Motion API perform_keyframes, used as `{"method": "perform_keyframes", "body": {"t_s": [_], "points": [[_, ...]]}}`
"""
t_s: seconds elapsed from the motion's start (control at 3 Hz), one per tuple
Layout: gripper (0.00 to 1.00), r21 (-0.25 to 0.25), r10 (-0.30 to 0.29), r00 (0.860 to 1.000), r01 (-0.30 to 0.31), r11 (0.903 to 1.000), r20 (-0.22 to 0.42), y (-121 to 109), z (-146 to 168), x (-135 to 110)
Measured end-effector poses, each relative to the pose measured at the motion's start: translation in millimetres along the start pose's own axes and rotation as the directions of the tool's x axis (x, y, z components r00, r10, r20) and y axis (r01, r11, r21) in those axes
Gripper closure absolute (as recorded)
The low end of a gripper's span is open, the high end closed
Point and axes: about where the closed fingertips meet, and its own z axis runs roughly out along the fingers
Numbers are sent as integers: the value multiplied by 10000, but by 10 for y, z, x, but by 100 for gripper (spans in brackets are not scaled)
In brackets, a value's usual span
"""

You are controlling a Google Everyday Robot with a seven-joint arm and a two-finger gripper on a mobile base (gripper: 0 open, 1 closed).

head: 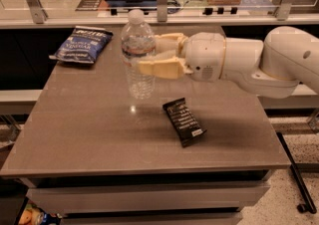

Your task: Move water bottle near blue chip bag

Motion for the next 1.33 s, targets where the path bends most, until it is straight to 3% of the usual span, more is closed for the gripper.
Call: {"method": "perform_keyframes", "body": {"t_s": [0.33, 0.67, 1.0, 1.33], "points": [[100, 884, 287, 9977, -232, 9958, -614, -520, -95, -26], [100, 1337, 600, 9926, -456, 9900, -1057, -1033, -86, 61], [100, 1253, 635, 9908, -483, 9909, -1199, -1414, 95, 188], [100, 858, 393, 9932, -299, 9959, -1096, -1686, 421, 320]]}}
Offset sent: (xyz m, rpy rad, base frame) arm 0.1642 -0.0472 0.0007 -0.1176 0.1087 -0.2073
